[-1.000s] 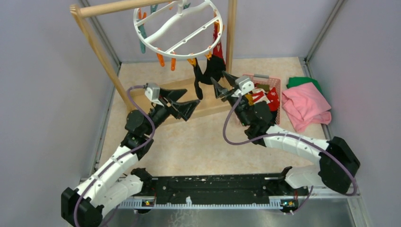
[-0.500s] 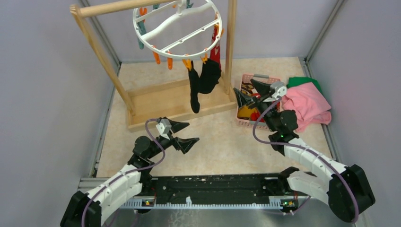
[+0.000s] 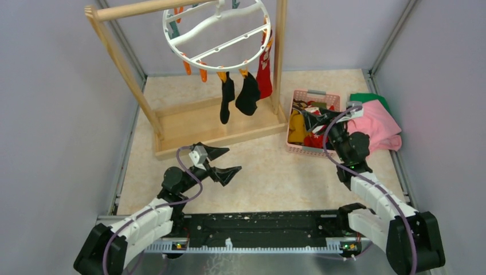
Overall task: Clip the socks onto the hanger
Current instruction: Pick up the sock from the bin.
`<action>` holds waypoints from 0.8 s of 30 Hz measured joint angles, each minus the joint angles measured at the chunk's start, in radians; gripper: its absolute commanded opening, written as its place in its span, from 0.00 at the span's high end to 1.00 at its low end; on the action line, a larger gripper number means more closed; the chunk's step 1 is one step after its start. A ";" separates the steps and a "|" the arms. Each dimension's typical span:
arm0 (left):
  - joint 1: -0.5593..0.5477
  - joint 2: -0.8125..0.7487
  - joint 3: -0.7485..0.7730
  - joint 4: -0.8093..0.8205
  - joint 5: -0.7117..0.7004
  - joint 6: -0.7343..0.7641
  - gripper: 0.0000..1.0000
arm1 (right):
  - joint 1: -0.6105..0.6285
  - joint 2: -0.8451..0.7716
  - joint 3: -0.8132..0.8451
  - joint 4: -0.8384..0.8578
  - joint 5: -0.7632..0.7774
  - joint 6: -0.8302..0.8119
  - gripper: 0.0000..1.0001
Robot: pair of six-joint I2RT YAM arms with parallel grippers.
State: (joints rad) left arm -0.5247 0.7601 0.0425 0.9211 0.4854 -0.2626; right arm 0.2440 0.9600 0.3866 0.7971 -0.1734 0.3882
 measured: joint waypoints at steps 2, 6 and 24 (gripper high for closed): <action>0.000 0.012 0.000 0.012 0.000 -0.001 0.01 | -0.044 0.010 0.000 -0.029 0.025 0.051 0.23; 0.000 0.028 -0.002 0.021 -0.001 -0.001 0.01 | -0.116 0.081 0.024 -0.144 0.085 0.169 0.28; 0.000 0.087 -0.008 0.053 -0.031 -0.031 0.01 | -0.138 0.309 0.190 -0.444 0.294 0.323 0.37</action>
State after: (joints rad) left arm -0.5247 0.8471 0.0345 0.9741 0.4545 -0.2939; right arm 0.1062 1.2686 0.5766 0.3527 0.1207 0.7109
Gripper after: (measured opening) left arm 0.988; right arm 0.623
